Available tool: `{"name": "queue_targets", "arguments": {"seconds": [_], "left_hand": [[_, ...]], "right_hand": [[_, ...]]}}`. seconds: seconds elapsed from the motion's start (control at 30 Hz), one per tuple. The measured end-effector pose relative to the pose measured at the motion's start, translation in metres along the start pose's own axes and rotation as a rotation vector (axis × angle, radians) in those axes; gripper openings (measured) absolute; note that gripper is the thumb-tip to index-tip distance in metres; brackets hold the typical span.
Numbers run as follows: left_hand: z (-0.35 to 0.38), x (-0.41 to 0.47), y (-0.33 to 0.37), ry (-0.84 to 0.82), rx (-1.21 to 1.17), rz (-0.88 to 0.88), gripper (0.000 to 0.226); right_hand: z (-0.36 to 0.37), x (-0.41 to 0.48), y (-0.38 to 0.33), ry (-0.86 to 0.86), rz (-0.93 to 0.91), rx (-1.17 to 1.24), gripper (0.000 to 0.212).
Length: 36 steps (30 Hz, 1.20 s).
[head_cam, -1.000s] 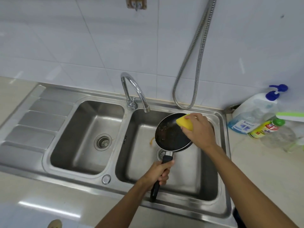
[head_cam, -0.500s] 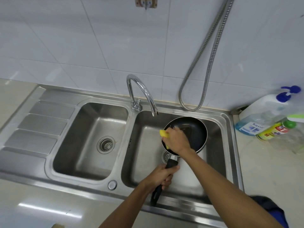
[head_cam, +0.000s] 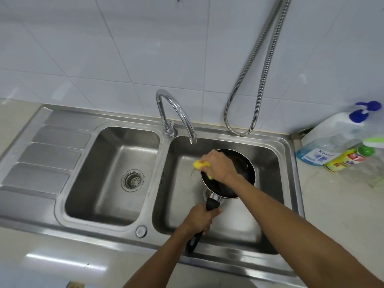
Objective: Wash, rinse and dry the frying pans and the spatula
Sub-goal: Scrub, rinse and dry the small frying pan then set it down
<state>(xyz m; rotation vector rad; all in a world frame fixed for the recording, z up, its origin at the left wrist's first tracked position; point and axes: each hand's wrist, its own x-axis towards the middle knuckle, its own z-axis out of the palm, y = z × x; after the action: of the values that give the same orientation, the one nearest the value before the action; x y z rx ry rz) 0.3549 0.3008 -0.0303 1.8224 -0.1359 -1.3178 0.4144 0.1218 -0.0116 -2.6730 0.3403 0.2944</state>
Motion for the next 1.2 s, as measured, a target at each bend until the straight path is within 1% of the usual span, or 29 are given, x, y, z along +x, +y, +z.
{"name": "queue_targets", "arguments": {"seconds": [0.07, 0.13, 0.23, 0.3, 0.37, 0.47, 0.5, 0.53, 0.57, 0.63, 0.67, 0.7, 0.73, 0.77, 0.83, 0.9, 0.97, 1.07, 1.1, 1.13, 1.2], "left_hand": [[-0.004, 0.001, 0.001, 0.025, 0.015, 0.004, 0.039], [-0.006, 0.001, 0.003, 0.05, 0.023, 0.015, 0.038], [-0.007, 0.002, 0.004, 0.101, 0.042, 0.025, 0.037], [-0.011, 0.002, 0.003, 0.13, 0.039, 0.035, 0.039], [-0.015, 0.002, -0.001, 0.148, 0.051, 0.05, 0.042], [-0.016, 0.001, -0.009, 0.169, 0.073, 0.056, 0.041], [-0.015, 0.0, -0.011, 0.177, 0.078, 0.062, 0.04], [-0.015, 0.0, -0.013, 0.187, 0.085, 0.067, 0.038], [-0.015, 0.0, -0.014, 0.191, 0.099, 0.068, 0.037], [-0.016, -0.001, -0.015, 0.175, 0.131, 0.069, 0.036], [-0.015, -0.001, -0.015, 0.158, 0.146, 0.068, 0.036], [-0.014, -0.002, -0.015, 0.14, 0.148, 0.064, 0.037], [-0.013, -0.003, -0.015, 0.125, 0.135, 0.059, 0.038], [-0.012, -0.004, -0.013, 0.113, 0.122, 0.053, 0.038], [-0.009, -0.006, -0.007, 0.088, 0.091, 0.044, 0.037], [-0.01, -0.006, 0.001, 0.089, 0.072, 0.052, 0.038], [-0.012, -0.006, 0.007, 0.116, 0.064, 0.049, 0.039], [-0.023, -0.004, 0.003, 0.144, -0.005, 0.029, 0.04], [-0.028, -0.003, -0.002, 0.152, 0.0, 0.028, 0.041], [-0.032, -0.002, -0.008, 0.152, 0.014, 0.027, 0.041], [-0.037, -0.003, -0.018, 0.11, 0.057, 0.023, 0.042]], "right_hand": [[0.0, 0.011, 0.001, 0.063, 0.119, 0.115, 0.031], [0.005, 0.012, -0.004, 0.132, 0.175, 0.207, 0.031], [0.017, -0.006, -0.019, 0.145, 0.147, 0.341, 0.032], [0.023, -0.026, -0.023, 0.098, 0.108, 0.402, 0.032], [0.022, -0.043, -0.016, 0.04, 0.092, 0.406, 0.033], [0.013, -0.055, 0.007, -0.149, 0.137, 0.404, 0.028], [0.01, -0.056, 0.016, -0.194, 0.157, 0.356, 0.026], [0.009, -0.056, 0.025, -0.217, 0.181, 0.233, 0.026], [0.007, -0.055, 0.034, -0.219, 0.197, 0.05, 0.027], [0.002, -0.048, 0.047, -0.171, 0.171, -0.379, 0.026], [-0.001, -0.042, 0.052, -0.141, 0.162, -0.505, 0.027], [-0.003, -0.034, 0.054, -0.098, 0.164, -0.54, 0.028], [-0.004, -0.024, 0.054, -0.045, 0.178, -0.517, 0.029], [-0.003, -0.013, 0.051, 0.022, 0.206, -0.442, 0.028], [0.001, 0.003, 0.035, 0.157, 0.253, -0.19, 0.025], [0.007, 0.008, 0.008, 0.212, 0.267, 0.127, 0.025], [0.019, 0.001, -0.014, 0.183, 0.167, 0.292, 0.026], [0.033, -0.031, -0.016, -0.007, -0.005, 0.37, 0.031], [0.034, -0.041, -0.006, -0.075, -0.019, 0.343, 0.033], [0.032, -0.048, 0.008, -0.132, -0.007, 0.257, 0.033], [0.028, -0.055, 0.039, -0.188, 0.081, -0.079, 0.028]]}}
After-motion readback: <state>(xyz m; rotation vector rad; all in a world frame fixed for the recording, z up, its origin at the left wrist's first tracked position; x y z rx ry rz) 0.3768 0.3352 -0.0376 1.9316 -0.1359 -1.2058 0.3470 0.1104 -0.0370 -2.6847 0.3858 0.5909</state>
